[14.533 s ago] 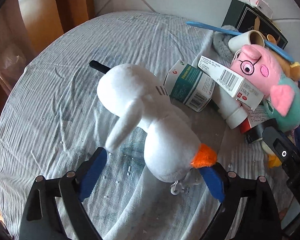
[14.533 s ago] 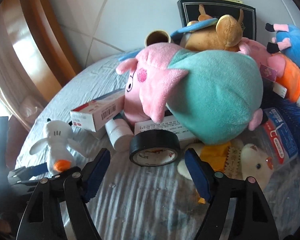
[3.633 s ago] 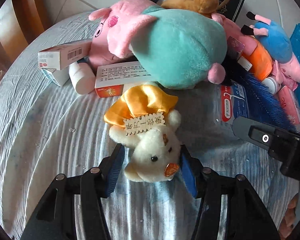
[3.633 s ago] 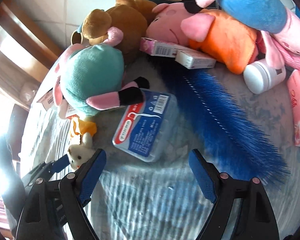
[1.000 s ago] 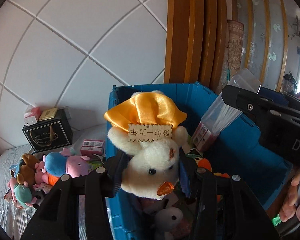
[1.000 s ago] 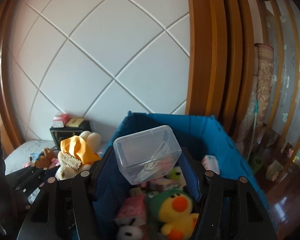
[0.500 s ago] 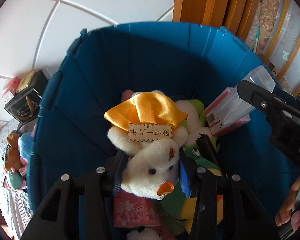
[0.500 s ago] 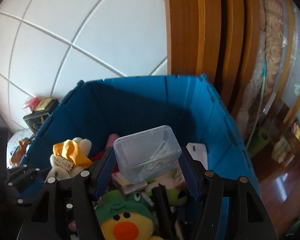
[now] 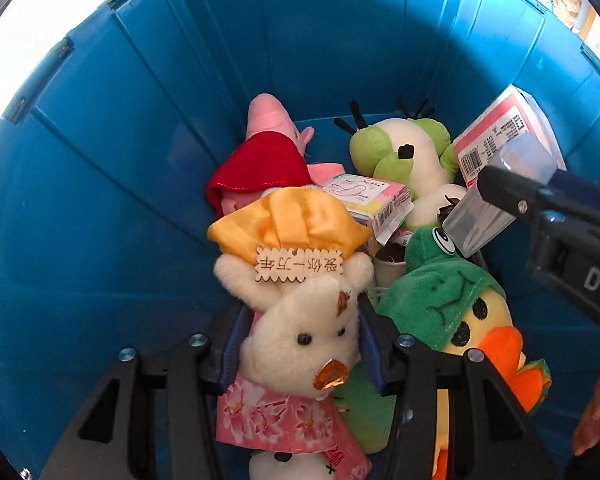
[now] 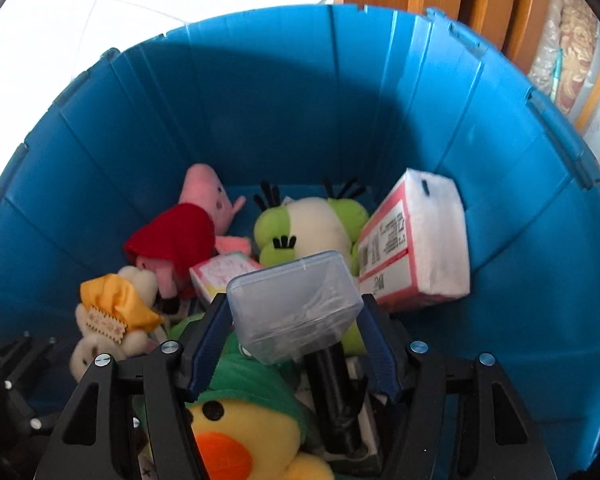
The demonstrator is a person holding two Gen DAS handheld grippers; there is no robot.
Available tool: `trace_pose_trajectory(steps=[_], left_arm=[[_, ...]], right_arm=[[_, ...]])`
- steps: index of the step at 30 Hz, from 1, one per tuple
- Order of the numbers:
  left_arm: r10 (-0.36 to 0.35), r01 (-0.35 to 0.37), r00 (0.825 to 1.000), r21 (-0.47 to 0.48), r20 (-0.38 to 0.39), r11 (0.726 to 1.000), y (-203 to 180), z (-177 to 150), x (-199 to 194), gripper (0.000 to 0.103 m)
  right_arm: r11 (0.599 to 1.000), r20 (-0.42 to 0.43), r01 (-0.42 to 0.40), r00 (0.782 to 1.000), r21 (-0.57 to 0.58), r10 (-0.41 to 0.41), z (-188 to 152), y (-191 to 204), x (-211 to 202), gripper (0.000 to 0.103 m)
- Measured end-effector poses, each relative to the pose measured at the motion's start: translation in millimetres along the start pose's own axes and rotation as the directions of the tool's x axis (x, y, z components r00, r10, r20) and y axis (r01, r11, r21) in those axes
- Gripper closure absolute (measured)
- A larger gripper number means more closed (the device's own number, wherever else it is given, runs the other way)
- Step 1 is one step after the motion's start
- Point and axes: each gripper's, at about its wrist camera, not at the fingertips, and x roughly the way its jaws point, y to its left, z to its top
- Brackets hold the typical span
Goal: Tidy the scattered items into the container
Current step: 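Open both tools to drop the bunny and clear box into the crate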
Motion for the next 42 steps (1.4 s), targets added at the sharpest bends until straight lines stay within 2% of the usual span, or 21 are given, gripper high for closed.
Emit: trace_pose_trajectory(steps=[6, 10, 14, 19, 20, 25, 29, 31, 33, 34, 36, 37, 38, 40, 42], left_arm=[[-0.002, 0.002, 1.000, -0.009, -0.005, 1.000, 0, 3, -3, 0.054], [0.003, -0.003, 1.000, -0.008, 0.020, 1.000, 0, 6, -8, 0.054], [0.010, -0.009, 0.998, -0.018, 0.068, 1.000, 3, 9, -17, 0.054], [-0.003, 0.005, 0.996, -0.024, 0.093, 1.000, 6, 12, -25, 0.053], [0.002, 0.001, 0.995, -0.027, 0.100, 1.000, 6, 13, -28, 0.053], [0.013, -0.005, 0.979, -0.039, 0.204, 0.999, 7, 15, -49, 0.052], [-0.024, 0.030, 0.980, -0.031, 0.199, 0.999, 6, 18, -48, 0.051], [-0.020, 0.028, 0.979, -0.036, 0.203, 0.999, 6, 20, -51, 0.050], [-0.006, 0.014, 0.975, -0.035, 0.220, 0.999, 6, 21, -55, 0.044], [0.003, 0.004, 0.976, -0.032, 0.219, 0.999, 5, 22, -56, 0.032], [-0.012, 0.020, 0.975, -0.030, 0.223, 0.999, 6, 20, -61, 0.030], [-0.028, 0.037, 0.968, -0.030, 0.248, 0.999, 9, 19, -67, 0.029], [-0.019, 0.028, 0.964, -0.029, 0.266, 0.999, 10, 19, -70, 0.021], [0.005, -0.001, 0.974, -0.017, 0.228, 1.000, 9, 17, -64, 0.020], [-0.019, 0.022, 0.983, -0.014, 0.185, 1.000, 10, 18, -58, 0.020]], right_arm=[[1.000, -0.004, -0.008, 1.000, -0.005, 0.008, 5, 2, 4, 0.039], [1.000, -0.033, -0.006, 0.999, -0.008, 0.006, 6, 4, 10, 0.036], [1.000, -0.021, -0.003, 1.000, -0.001, 0.003, 8, 3, 6, 0.013], [0.999, -0.018, -0.002, 1.000, 0.035, 0.003, 9, 0, 5, 0.007], [0.999, -0.017, -0.004, 1.000, 0.041, 0.004, 9, -1, 4, 0.000], [0.995, 0.025, -0.042, 0.999, 0.088, 0.040, 11, -7, -7, 0.000], [0.992, 0.029, -0.042, 0.999, 0.122, 0.039, 13, -12, -9, 0.000], [0.991, 0.025, -0.047, 0.999, 0.128, 0.044, 14, -12, -11, 0.000], [0.991, 0.025, -0.046, 0.999, 0.129, 0.043, 15, -12, -12, 0.000], [0.991, 0.026, -0.045, 0.999, 0.128, 0.042, 16, -12, -12, 0.000], [0.990, 0.029, -0.047, 0.999, 0.130, 0.044, 16, -13, -13, 0.000], [0.990, 0.029, -0.048, 0.999, 0.131, 0.045, 16, -13, -14, 0.000], [0.990, 0.029, -0.051, 0.998, 0.132, 0.048, 16, -13, -14, 0.000], [0.989, 0.035, -0.062, 0.998, 0.135, 0.058, 16, -14, -15, 0.000], [0.989, 0.037, -0.062, 0.998, 0.136, 0.058, 17, -14, -16, 0.000]])
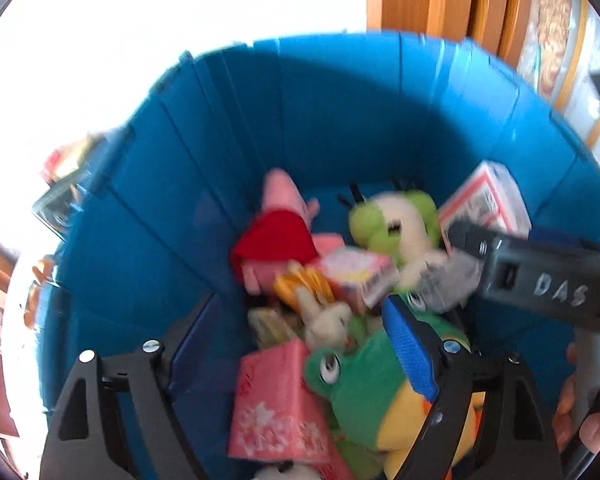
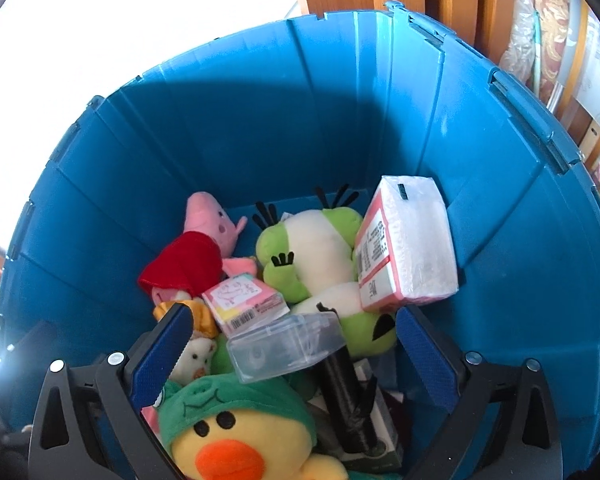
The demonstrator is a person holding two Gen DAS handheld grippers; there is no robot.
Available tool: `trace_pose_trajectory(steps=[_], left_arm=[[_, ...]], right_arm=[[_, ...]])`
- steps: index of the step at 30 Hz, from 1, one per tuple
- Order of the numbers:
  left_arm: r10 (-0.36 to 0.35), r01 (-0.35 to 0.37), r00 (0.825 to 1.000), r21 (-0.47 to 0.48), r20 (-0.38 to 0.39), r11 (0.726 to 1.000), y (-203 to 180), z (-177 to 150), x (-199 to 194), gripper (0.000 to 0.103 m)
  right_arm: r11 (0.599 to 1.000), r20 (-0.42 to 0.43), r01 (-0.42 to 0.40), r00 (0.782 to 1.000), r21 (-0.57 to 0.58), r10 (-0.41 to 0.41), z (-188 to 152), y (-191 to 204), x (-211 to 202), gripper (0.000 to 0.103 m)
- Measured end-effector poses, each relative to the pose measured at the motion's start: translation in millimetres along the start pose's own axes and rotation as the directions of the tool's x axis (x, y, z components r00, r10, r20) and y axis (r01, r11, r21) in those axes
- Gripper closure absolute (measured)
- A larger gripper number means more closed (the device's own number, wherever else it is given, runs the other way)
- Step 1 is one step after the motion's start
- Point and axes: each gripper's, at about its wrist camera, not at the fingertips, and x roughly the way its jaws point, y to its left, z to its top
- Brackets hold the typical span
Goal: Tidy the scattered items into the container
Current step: 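Open both tools to drop the bunny and clear box into the crate, then withdraw both tools from the crate back toward the pile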
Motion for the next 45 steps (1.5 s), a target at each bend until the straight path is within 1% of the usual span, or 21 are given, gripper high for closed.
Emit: trace_pose_trajectory(steps=[3, 6, 9, 10, 12, 14, 15, 18, 22, 24, 27, 30, 33, 35, 38, 42, 45], left_arm=[[0.012, -0.012, 1.000, -0.011, 0.010, 1.000, 2, -1, -1, 0.020], [0.016, -0.016, 1.000, -0.016, 0.001, 1.000, 1, -1, 1, 0.020], [0.009, -0.009, 1.000, -0.013, 0.013, 1.000, 1, 1, -6, 0.020], [0.006, -0.006, 1.000, -0.013, 0.027, 1.000, 2, 1, -11, 0.020], [0.013, -0.012, 0.998, -0.023, 0.061, 1.000, 3, 0, -24, 0.020], [0.007, -0.006, 0.998, -0.022, 0.065, 1.000, 4, -3, -38, 0.020], [-0.001, 0.002, 0.998, -0.014, 0.062, 1.000, 3, -6, -46, 0.020], [-0.008, 0.006, 0.997, 0.021, 0.072, 1.000, 0, -20, -71, 0.020], [-0.071, 0.067, 0.993, 0.042, 0.090, 0.997, 1, -47, -105, 0.020], [-0.077, 0.071, 0.990, 0.055, 0.119, 0.996, 0, -62, -122, 0.020], [-0.087, 0.074, 0.981, 0.076, 0.174, 0.994, -1, -85, -143, 0.020], [-0.107, 0.095, 0.972, 0.069, 0.208, 0.993, 4, -103, -158, 0.020], [-0.119, 0.106, 0.964, 0.066, 0.238, 0.992, 15, -119, -170, 0.020], [-0.123, 0.109, 0.958, 0.066, 0.258, 0.992, 25, -130, -178, 0.020], [-0.151, 0.138, 0.949, 0.067, 0.277, 0.988, 48, -145, -190, 0.020], [-0.158, 0.139, 0.932, 0.079, 0.326, 0.987, 90, -165, -211, 0.020], [-0.165, 0.147, 0.922, 0.077, 0.350, 0.986, 137, -182, -224, 0.020]], right_arm=[[1.000, -0.001, -0.007, 1.000, 0.000, 0.007, 1, 0, 0, 0.000], [1.000, -0.004, -0.004, 1.000, 0.000, 0.004, 1, 1, 0, 0.000], [1.000, -0.004, -0.013, 1.000, 0.004, 0.013, 2, 2, -5, 0.000], [1.000, 0.008, -0.011, 1.000, 0.003, 0.011, 2, 2, -10, 0.000], [1.000, 0.069, -0.021, 0.997, 0.001, 0.020, 3, 3, -29, 0.000], [1.000, 0.136, -0.008, 0.991, 0.004, 0.008, 0, 3, -51, 0.000], [1.000, 0.150, -0.014, 0.989, 0.006, 0.013, -1, 2, -59, 0.000], [0.999, 0.155, -0.038, 0.987, 0.006, 0.037, -6, -2, -81, 0.000], [0.998, 0.193, -0.040, 0.980, -0.048, 0.048, -28, -3, -119, 0.000], [0.997, 0.214, -0.034, 0.976, -0.074, 0.050, -44, -5, -137, 0.000], [0.994, 0.252, -0.048, 0.965, -0.101, 0.072, -72, -3, -163, 0.000], [0.991, 0.283, -0.063, 0.954, -0.114, 0.094, -100, 2, -180, 0.000], [0.993, 0.317, -0.044, 0.945, -0.111, 0.077, -122, 8, -191, 0.000], [0.994, 0.338, -0.054, 0.937, -0.098, 0.084, -136, 13, -198, 0.000], [0.996, 0.372, -0.057, 0.925, -0.072, 0.080, -156, 27, -209, 0.000], [0.997, 0.399, -0.058, 0.914, -0.060, 0.077, -180, 61, -220, 0.000], [0.996, 0.419, -0.062, 0.904, -0.063, 0.083, -198, 99, -223, 0.000]])
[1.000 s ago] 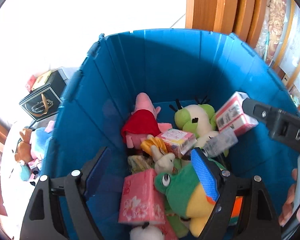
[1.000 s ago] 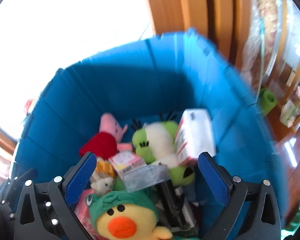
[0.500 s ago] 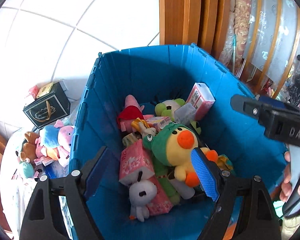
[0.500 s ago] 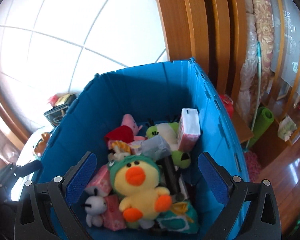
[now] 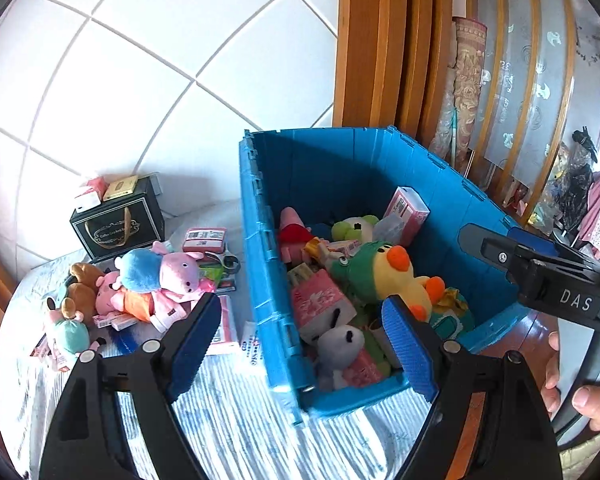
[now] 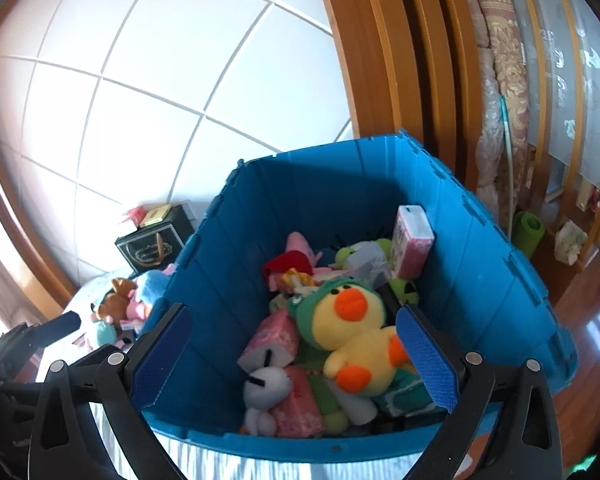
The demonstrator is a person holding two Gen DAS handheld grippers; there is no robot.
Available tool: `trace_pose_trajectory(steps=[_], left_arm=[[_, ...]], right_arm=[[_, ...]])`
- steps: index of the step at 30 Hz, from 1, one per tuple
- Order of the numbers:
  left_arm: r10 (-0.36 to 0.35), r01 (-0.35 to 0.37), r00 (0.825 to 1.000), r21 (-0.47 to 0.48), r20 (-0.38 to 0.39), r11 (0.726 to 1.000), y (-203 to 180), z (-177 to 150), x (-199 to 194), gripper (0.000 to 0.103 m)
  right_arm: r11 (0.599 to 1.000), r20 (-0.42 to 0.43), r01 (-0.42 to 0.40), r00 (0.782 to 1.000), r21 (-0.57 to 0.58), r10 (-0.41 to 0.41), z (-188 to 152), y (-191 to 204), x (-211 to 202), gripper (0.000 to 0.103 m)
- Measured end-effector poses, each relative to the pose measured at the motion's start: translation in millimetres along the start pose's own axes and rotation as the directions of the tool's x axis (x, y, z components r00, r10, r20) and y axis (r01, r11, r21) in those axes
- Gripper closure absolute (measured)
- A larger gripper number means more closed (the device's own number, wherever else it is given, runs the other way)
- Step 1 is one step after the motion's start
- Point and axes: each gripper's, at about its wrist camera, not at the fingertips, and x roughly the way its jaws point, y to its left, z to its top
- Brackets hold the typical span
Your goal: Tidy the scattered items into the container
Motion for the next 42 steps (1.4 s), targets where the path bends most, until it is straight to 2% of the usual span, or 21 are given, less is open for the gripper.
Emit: trace_pose_trajectory(steps=[4, 8, 13, 17, 23, 26, 31, 33, 35, 39, 42], left_arm=[[0.008, -0.008, 1.000, -0.018, 0.002, 1.000, 65, -25, -25, 0.020], [0.078, -0.078, 0.997, -0.045, -0.001, 0.996, 129, -49, -38, 0.020], [0.128, -0.131, 0.991, -0.125, -0.035, 0.983, 196, -73, -41, 0.020], [0.206, -0.212, 0.977, -0.195, -0.049, 0.958, 240, -86, -37, 0.020], [0.308, -0.323, 0.946, -0.279, -0.100, 0.904, 298, -104, -23, 0.020], [0.384, -0.412, 0.911, -0.293, -0.151, 0.863, 324, -123, -12, 0.020], [0.422, -0.502, 0.861, -0.347, -0.282, 0.792, 369, -156, 11, 0.020], [0.418, -0.508, 0.858, -0.363, -0.299, 0.781, 380, -162, 15, 0.020], [0.413, -0.507, 0.858, -0.371, -0.306, 0.778, 390, -166, 18, 0.020], [0.402, -0.498, 0.862, -0.369, -0.310, 0.784, 413, -165, 26, 0.020], [0.388, -0.481, 0.871, -0.363, -0.302, 0.798, 434, -160, 37, 0.020]], right_arm=[[1.000, 0.036, -0.009, 0.999, 0.004, 0.009, -20, 63, -7, 0.000], [1.000, 0.047, -0.026, 0.999, -0.001, 0.026, -38, 128, 1, 0.000], [0.996, 0.009, -0.087, 0.996, -0.026, 0.087, -57, 195, 17, 0.000], [0.988, -0.027, -0.135, 0.991, -0.077, 0.133, -62, 231, 37, 0.000], [0.964, -0.094, -0.235, 0.970, -0.123, 0.225, -67, 258, 88, 0.000], [0.952, -0.152, -0.278, 0.954, -0.126, 0.259, -75, 263, 125, 0.000], [0.950, -0.270, -0.286, 0.931, -0.127, 0.244, -100, 266, 183, 0.000], [0.947, -0.315, -0.298, 0.916, -0.121, 0.248, -110, 270, 201, 0.000], [0.948, -0.332, -0.295, 0.912, -0.120, 0.242, -115, 272, 210, 0.000], [0.957, -0.336, -0.273, 0.914, -0.101, 0.225, -119, 278, 219, 0.000], [0.962, -0.334, -0.257, 0.918, -0.097, 0.212, -118, 291, 225, 0.000]])
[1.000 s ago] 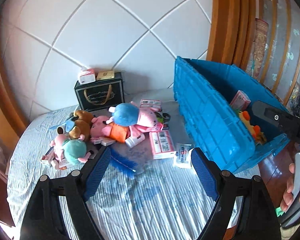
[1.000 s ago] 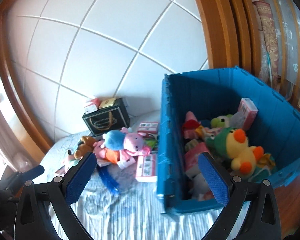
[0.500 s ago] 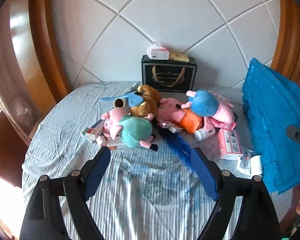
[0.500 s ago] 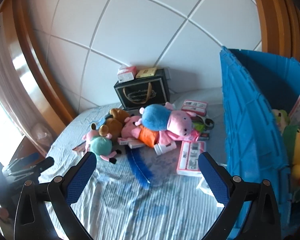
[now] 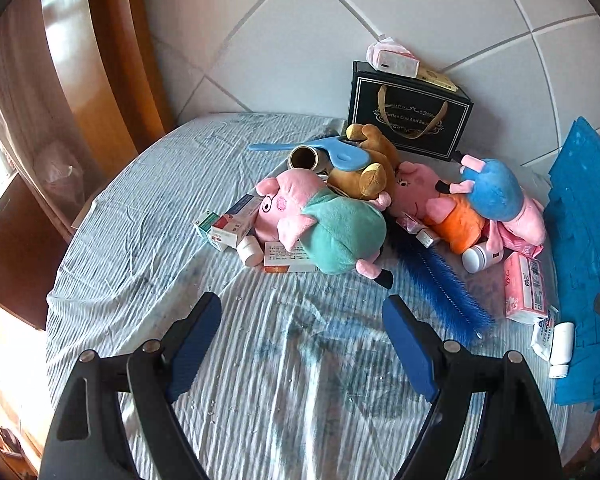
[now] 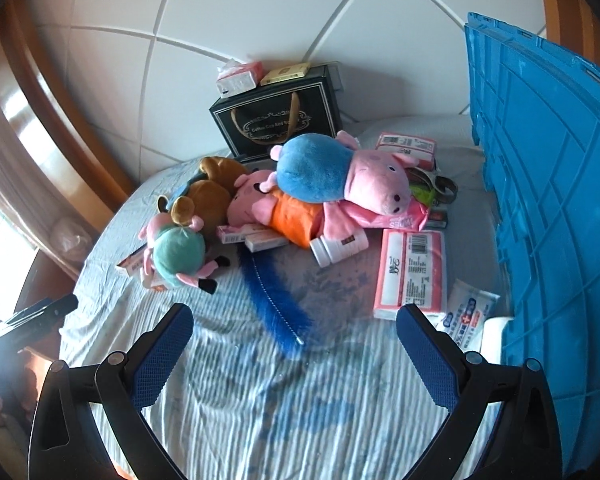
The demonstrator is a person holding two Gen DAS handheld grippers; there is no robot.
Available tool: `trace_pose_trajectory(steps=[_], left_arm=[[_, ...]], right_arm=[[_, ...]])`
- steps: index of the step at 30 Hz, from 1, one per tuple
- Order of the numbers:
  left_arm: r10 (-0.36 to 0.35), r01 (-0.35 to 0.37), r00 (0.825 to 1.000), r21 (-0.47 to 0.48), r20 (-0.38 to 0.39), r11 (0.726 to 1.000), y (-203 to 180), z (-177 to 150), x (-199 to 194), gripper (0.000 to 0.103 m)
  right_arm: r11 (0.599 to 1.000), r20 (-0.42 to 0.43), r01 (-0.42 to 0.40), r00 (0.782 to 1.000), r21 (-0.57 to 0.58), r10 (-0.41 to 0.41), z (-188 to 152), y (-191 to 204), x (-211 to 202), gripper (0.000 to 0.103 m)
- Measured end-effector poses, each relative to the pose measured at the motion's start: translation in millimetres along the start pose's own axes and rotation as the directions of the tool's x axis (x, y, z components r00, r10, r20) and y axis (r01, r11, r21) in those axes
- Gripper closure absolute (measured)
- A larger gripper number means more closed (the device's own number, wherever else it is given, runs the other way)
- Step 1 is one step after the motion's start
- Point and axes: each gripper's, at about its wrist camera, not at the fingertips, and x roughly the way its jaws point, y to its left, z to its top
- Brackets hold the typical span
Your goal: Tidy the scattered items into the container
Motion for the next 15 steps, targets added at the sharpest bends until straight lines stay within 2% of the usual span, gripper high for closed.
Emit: trace_pose_trajectory(steps=[6, 11, 15], left_arm=[[-0.011, 0.012, 0.999, 0.029, -0.035, 1.000, 29, 21, 49, 0.020], [-0.001, 0.003, 0.998, 0.029, -0.067, 1.000, 67, 29, 87, 0.020], [0.003, -0.001, 0.997, 0.025, -0.076, 1.000, 95, 38, 109, 0.020]], right_arm=[[1.000, -0.020, -0.016, 1.000, -0.003, 0.016, 12, 43, 39, 0.000], [0.999, -0.051, -0.018, 0.999, -0.030, 0.017, 27, 84, 100, 0.001], [1.000, -0.087, -0.015, 0.996, -0.019, 0.014, 50, 114, 161, 0.008]])
